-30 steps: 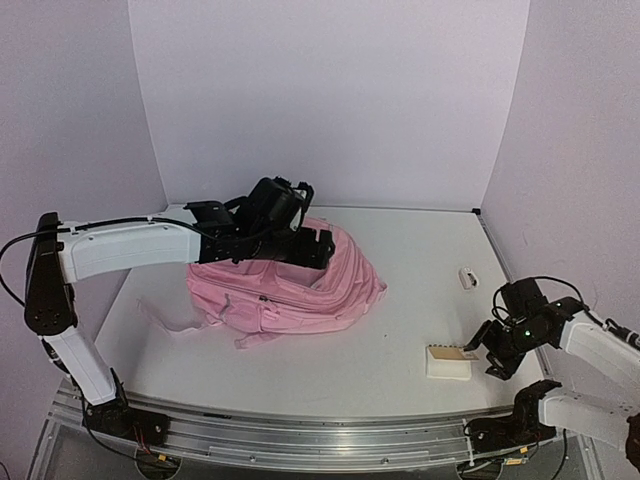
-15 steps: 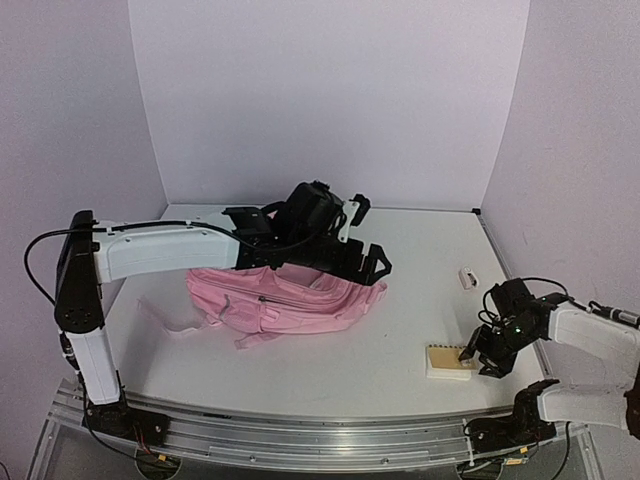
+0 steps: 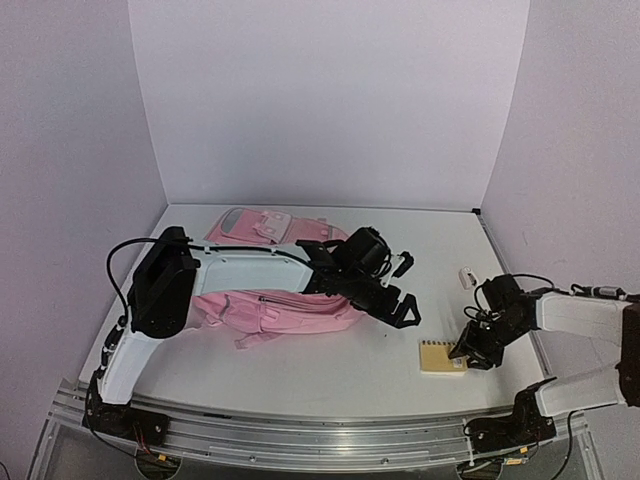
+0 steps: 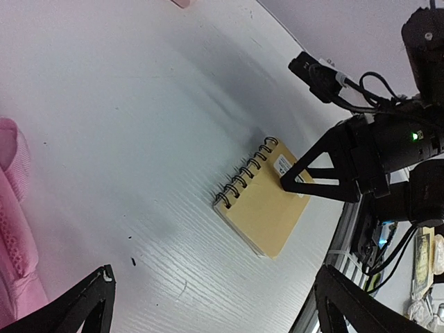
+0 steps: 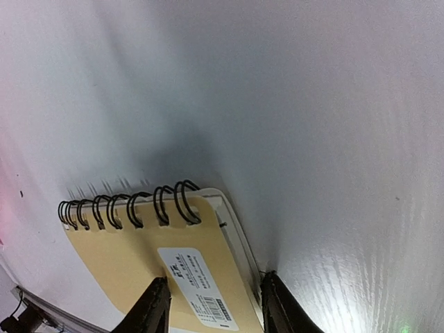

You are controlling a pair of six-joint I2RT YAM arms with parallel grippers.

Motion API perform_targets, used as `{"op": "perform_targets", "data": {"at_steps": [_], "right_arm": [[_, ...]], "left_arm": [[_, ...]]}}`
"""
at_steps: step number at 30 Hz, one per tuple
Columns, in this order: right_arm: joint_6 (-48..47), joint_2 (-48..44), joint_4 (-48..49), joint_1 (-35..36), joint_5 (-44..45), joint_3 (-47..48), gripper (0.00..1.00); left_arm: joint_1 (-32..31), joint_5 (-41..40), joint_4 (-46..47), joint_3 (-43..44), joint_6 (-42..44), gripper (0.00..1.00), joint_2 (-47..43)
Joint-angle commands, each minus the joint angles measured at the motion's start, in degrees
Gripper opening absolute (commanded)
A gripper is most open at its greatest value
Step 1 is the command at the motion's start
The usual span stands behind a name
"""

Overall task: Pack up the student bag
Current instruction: Adjust the stationery at the center of the board.

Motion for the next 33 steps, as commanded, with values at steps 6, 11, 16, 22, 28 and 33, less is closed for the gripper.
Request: {"op": "perform_targets", "data": {"at_steps": [6, 11, 16, 22, 28, 33], "right_arm": [[-14.96, 15.51, 14.97, 0.81, -13.74, 4.81, 0.35], [-21.09, 23.47, 14.98, 1.80, -17.14, 11.62, 0.32], [-23.58, 29.09, 14.95, 3.06, -18.48, 16.23, 0.32], [-17.80, 25.65, 14.72, 3.10, -12.79, 18.50, 0.47], [-6.37, 13.84, 12.51, 3.10, -6.31, 14.74, 0.71], [3.79, 5.42, 10.04, 3.27, -8.33, 6.44, 0.73]], "left_arm": [[-0.22, 5.20, -3.38, 10.23, 8.05, 0.91, 8.60], [0.31, -0.12, -7.97, 13.72, 8.99, 0.75, 11.67], [0.84, 0.63, -9.24, 11.77, 7.92, 0.63, 12.42], [0.55, -0.77, -10.14, 7.96, 3.71, 0.41, 12.68], [-0.52, -7.86, -13.78, 7.15, -0.83, 0.28, 13.82], [-0.74, -9.51, -14.32, 4.02, -3.53, 0.21, 12.87]]}}
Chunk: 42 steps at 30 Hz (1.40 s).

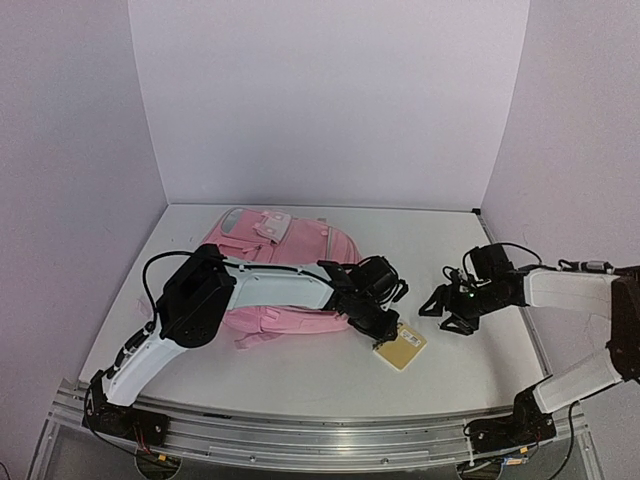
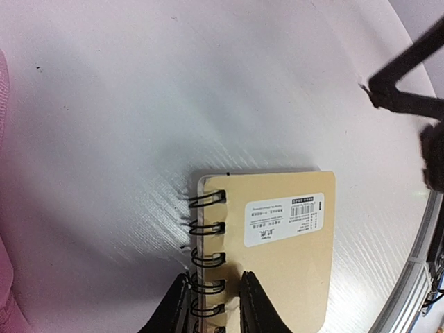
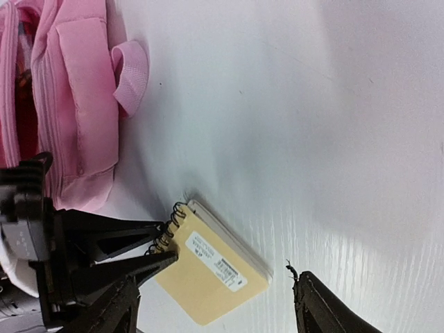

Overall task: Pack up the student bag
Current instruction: Adjust the stationery at the center of the board, then pick up the stationery from the center of the board.

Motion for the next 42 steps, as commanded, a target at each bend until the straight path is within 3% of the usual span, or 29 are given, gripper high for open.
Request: {"op": "perform_targets", "data": {"at_steps": [1, 7, 15, 21, 25, 33, 40, 42], "right_arm": [[11.61, -5.47, -2.99, 0.46, -1.40, -7.23, 0.73], [16.30, -5.42, 3.28, 2.56, -2.86, -11.95, 0.70], [22.26, 6.89, 20.79, 8.03, -5.85, -14.06, 0.67], [25.50, 8.55, 31.31, 9.88, -8.45, -14.36, 0.57], [25.64, 4.56, 31.52, 9.94, -8.98, -14.81, 0.45], [23.80, -1.03, 30.56, 10.76, -13.30, -14.05, 0.41], [17.65, -0.65, 12.04, 10.79, -6.29, -10.38, 0.37], [15.91, 0.08, 8.94, 10.77, -4.23, -9.58, 0.31]], "left_arm": [[-0.15, -3.30, -6.23, -4.63, -4.14, 0.20, 0.63], [-0.14, 3.41, -2.00, -10.41, -10.12, 0.10, -1.70], [-0.12, 6.66, 3.70, -17.04, -16.56, 0.04, -3.82], [-0.07, 6.72, 4.21, -18.16, -20.83, 0.00, -3.15], [-0.07, 5.14, 3.62, -18.18, -23.66, 0.00, -3.39], [0.16, 4.06, 2.61, -17.14, -25.20, 0.00, -2.74], [0.53, 3.06, 2.30, -16.91, -25.54, 0.00, -3.14], [0.53, 3.16, 2.66, -17.02, -25.63, 0.00, -3.12]]}}
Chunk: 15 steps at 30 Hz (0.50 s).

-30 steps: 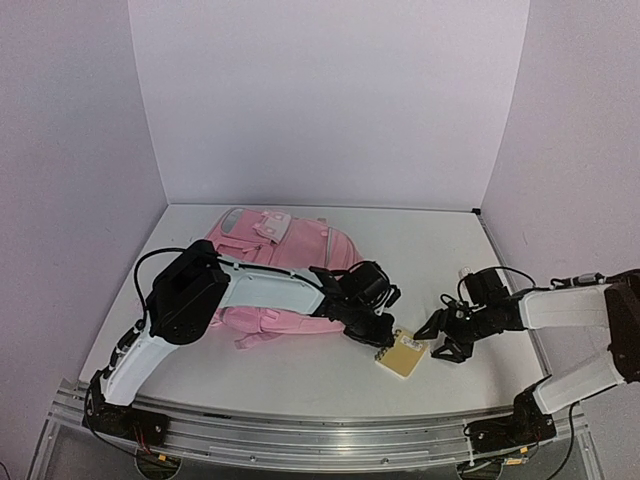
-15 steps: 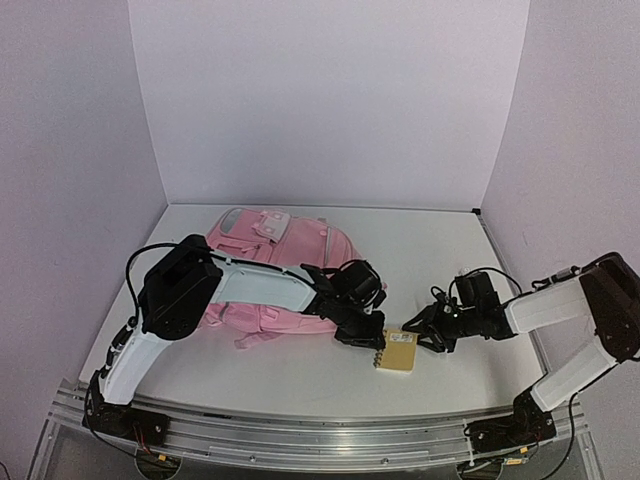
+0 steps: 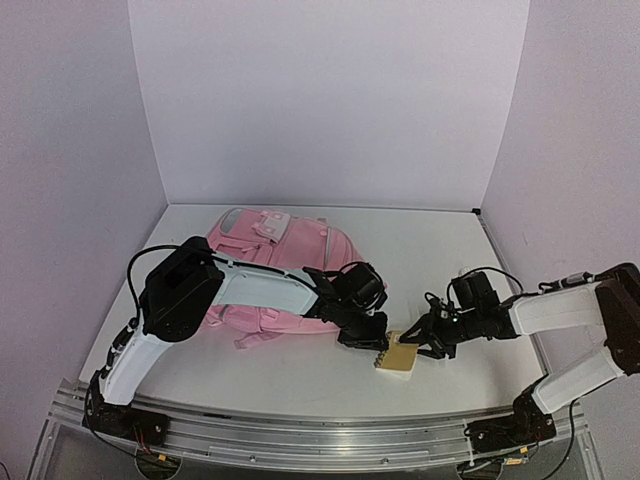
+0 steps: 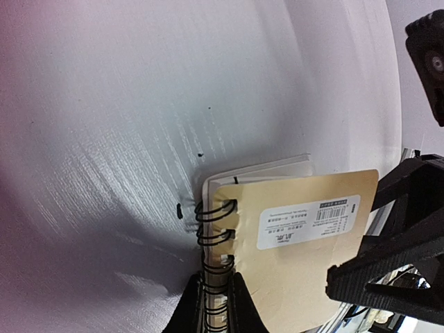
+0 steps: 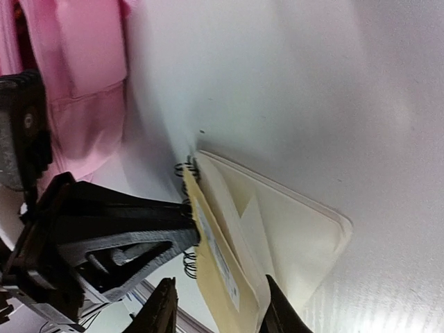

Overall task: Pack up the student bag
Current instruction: Pick up the stationery from the center of the board.

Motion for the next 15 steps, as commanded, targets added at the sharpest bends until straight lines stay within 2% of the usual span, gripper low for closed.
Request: {"op": "perform_targets", "data": {"at_steps": [1, 3, 5, 9, 12, 15], "right_arm": [[-4.91, 0.66, -11.03, 0.45, 3.69, 3.59, 0.26], [-5.10, 1.52, -9.49, 0.49, 3.27, 3.89, 0.16], [-4.83, 1.95, -6.48, 0.52, 3.19, 3.61, 0.12], [-3.79, 4.05, -0.34, 0.48, 2.52, 3.21, 0.12], [-1.10, 6.82, 8.02, 0.48, 0.99, 1.81, 0.10], [1.34, 8.16, 14.97, 0.47, -0.60, 0.45, 0.02]], "left_arm": [[0.24, -3.61, -6.57, -1.75, -2.04, 0.00, 3.97], [0.26, -3.37, -6.11, -1.84, -1.93, 0.00, 3.81], [0.27, -3.20, -5.49, -2.14, -1.63, 0.00, 3.51], [0.30, -3.34, -3.62, -3.27, -1.24, 0.00, 1.99], [0.35, -2.78, -2.17, -3.73, -0.97, 0.01, 1.46], [0.47, -2.69, -1.55, -4.20, -1.32, 0.02, 1.24]]}}
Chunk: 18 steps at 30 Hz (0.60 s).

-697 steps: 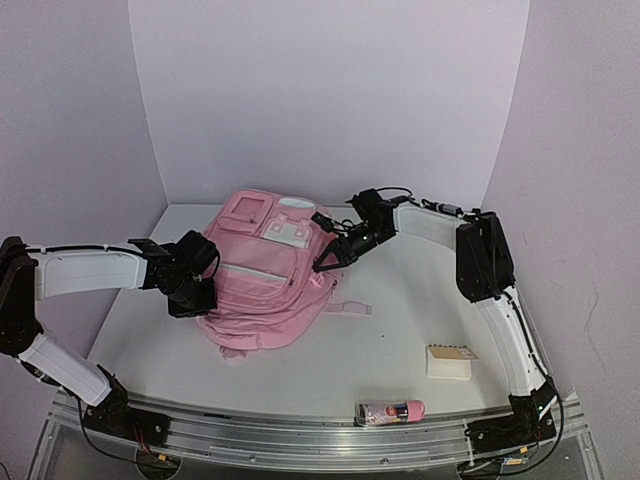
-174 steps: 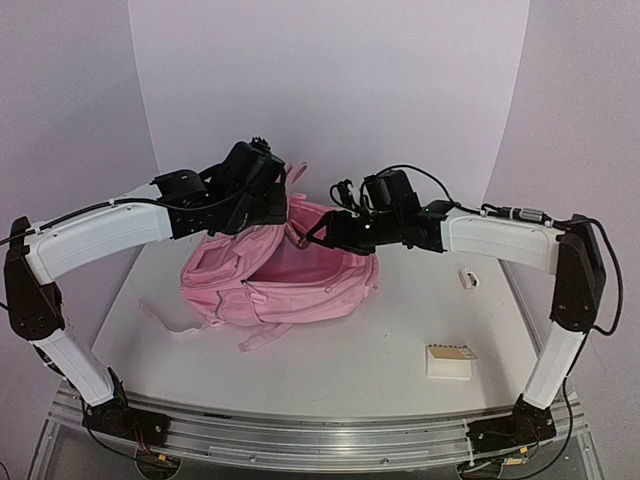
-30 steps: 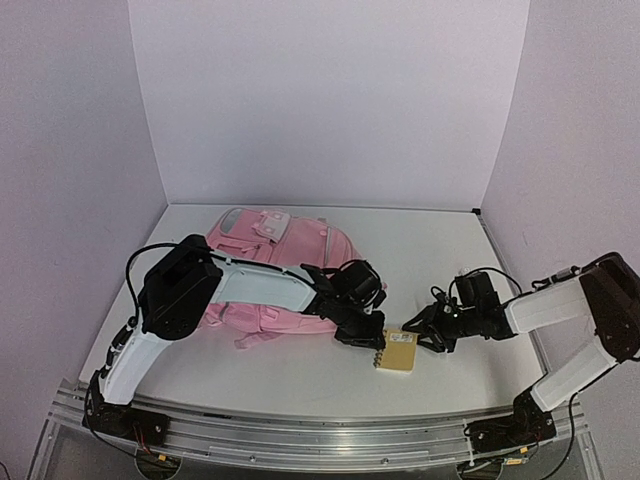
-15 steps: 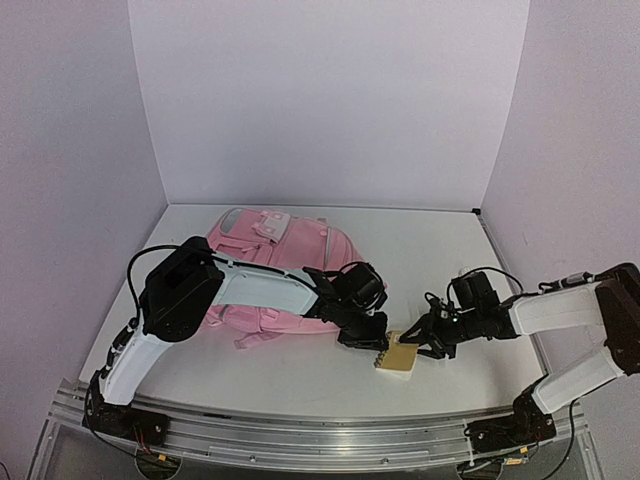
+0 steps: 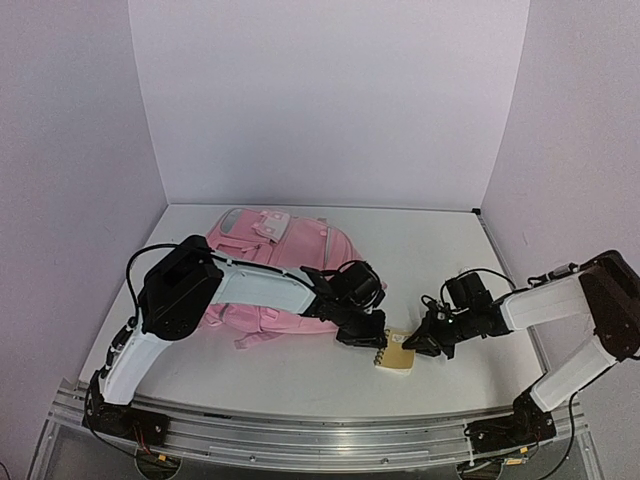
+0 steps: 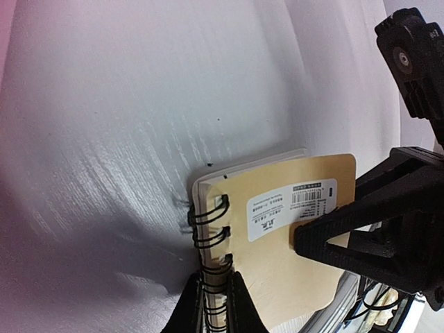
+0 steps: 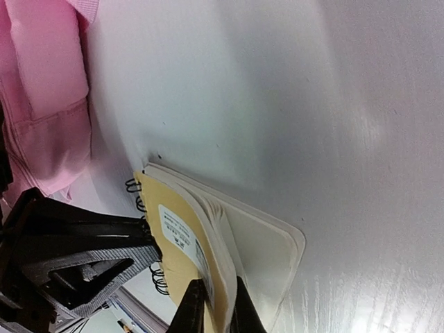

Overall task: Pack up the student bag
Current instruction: Pick up the stationery from the center of the board.

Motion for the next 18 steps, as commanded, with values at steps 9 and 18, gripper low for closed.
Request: {"op": "perform_targets", "data": {"at_steps": [9, 18], "right_arm": [[4.11, -6.62, 16.90, 0.60, -3.42, -4.20, 0.00], [1.93, -22.50, 11.31, 0.62, -5.97, -2.66, 0.00]], "left_arm": [[0.74, -4.64, 0.16, -7.49, -0.54, 0.65, -7.00], [1.10, -7.14, 6.56, -17.58, 2.03, 0.96, -24.77]]}}
